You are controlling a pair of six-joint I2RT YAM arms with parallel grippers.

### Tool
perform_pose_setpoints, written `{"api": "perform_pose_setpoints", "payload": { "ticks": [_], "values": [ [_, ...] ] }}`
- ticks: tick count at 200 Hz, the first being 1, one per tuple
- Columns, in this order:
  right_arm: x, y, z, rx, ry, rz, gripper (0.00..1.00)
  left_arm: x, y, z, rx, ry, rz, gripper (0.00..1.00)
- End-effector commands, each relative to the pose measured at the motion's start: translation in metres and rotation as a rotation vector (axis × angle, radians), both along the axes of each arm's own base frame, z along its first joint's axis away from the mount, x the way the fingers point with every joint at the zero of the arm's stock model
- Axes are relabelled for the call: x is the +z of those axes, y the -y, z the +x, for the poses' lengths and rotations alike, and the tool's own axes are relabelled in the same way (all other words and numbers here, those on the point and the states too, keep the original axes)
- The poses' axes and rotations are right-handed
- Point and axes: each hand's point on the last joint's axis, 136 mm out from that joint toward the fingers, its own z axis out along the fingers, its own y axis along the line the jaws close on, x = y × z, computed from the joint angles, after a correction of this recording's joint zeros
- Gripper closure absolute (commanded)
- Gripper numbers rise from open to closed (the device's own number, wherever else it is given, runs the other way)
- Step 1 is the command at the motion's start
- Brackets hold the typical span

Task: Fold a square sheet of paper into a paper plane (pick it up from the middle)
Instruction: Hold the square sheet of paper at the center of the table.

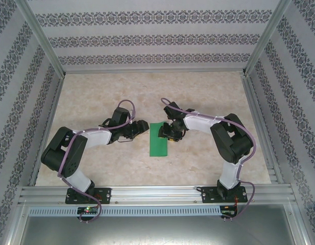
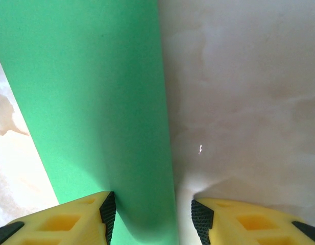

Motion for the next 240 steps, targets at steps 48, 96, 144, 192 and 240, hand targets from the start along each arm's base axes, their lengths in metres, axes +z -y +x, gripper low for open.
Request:
{"api": "perform_pose_setpoints", "payload": {
  "ticks": [48, 96, 144, 192, 240],
  "values": [
    [-0.085, 0.034, -0.041, 0.048, -0.148, -0.221, 0.49, 0.013, 0.015, 0.016, -0.037, 0.040, -0.081, 0.45],
    [-0.088, 0.032, -0.043, 0.079, -0.151, -0.219, 0.48, 0.009, 0.019, 0.016, -0.053, 0.024, -0.089, 0.49],
    [-0.092, 0.032, -0.045, 0.087, -0.165, -0.238, 0.48, 0.004, 0.022, 0.014, -0.067, 0.011, -0.089, 0.52],
    [-0.094, 0.036, -0.046, 0.065, -0.179, -0.262, 0.48, 0.002, 0.030, 0.013, -0.091, -0.001, -0.099, 0.55],
    [-0.095, 0.038, -0.047, 0.057, -0.187, -0.273, 0.48, 0.002, 0.039, 0.010, -0.119, -0.008, -0.107, 0.60]
  ]
}}
